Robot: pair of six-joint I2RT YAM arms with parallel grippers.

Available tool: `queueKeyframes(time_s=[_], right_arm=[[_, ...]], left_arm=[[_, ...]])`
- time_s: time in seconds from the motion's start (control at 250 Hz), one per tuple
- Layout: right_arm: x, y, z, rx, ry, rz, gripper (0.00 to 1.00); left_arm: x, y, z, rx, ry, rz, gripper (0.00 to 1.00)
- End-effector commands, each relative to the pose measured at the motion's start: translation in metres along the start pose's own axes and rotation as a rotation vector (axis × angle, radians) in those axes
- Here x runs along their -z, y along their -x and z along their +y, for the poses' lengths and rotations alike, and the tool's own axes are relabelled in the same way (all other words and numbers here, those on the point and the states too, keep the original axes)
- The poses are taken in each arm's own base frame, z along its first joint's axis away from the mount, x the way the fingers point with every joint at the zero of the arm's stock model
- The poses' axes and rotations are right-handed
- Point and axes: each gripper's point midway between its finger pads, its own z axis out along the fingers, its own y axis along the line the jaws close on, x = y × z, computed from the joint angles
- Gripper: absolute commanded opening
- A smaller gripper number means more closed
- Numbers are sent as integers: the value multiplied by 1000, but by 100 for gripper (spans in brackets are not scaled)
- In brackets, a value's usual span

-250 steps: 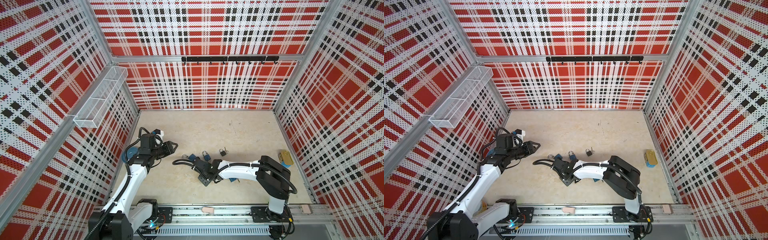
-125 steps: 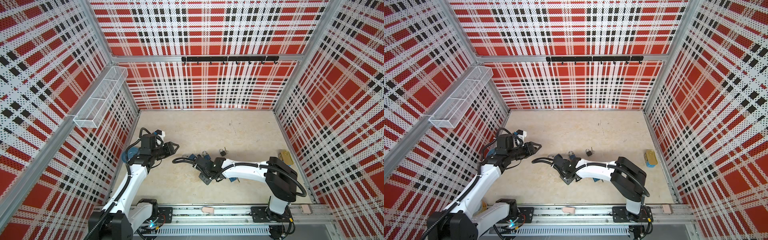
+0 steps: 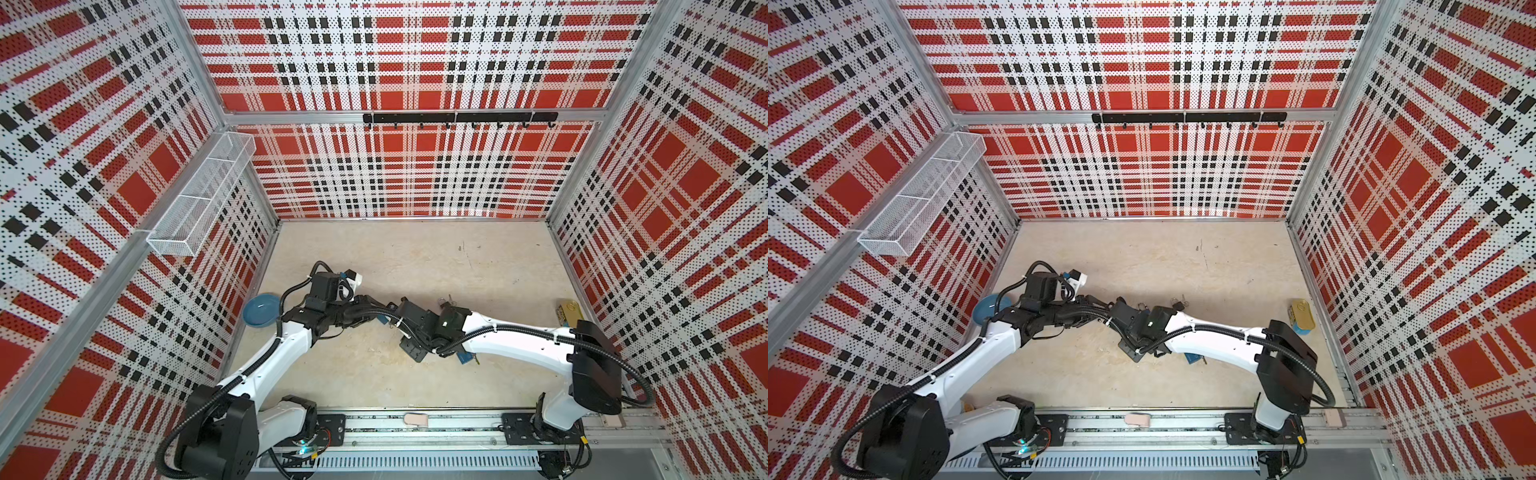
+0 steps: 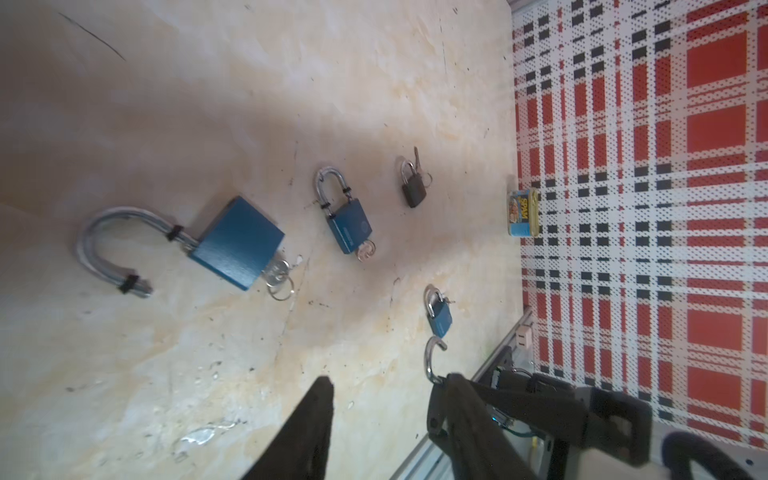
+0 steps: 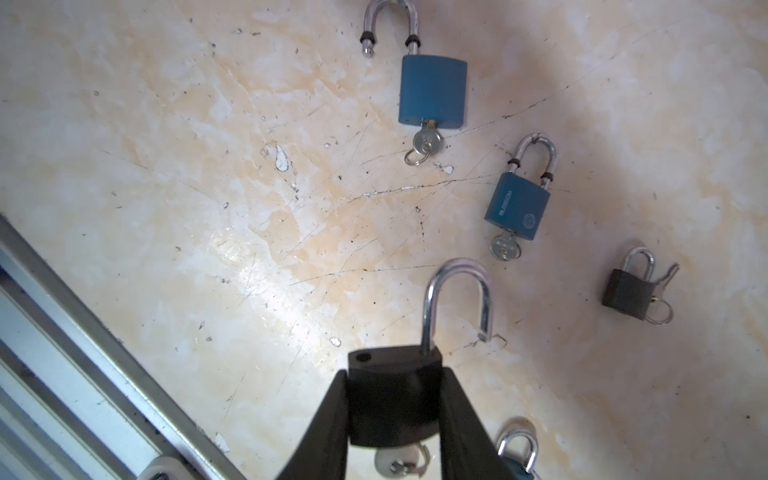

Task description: Lock with the key

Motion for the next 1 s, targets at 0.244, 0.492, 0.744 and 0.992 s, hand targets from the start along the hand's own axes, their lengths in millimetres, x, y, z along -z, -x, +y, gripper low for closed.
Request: queueKeyframes(time_s=[0.244, 0.492, 0.744, 0.992], right_arm=[[40, 22, -8, -4, 4, -98, 21], [52, 25, -12, -31, 28, -129, 21], [54, 25, -15, -43, 34, -134, 20], [52, 24, -17, -53, 34, -130, 20]], left_arm=[[-22, -24, -43, 53, -234, 71, 48], [-26, -23, -61, 41, -292, 78, 48], [-35, -23, -72, 47, -333, 92, 45], [-38, -22, -79, 46, -363, 101, 40]])
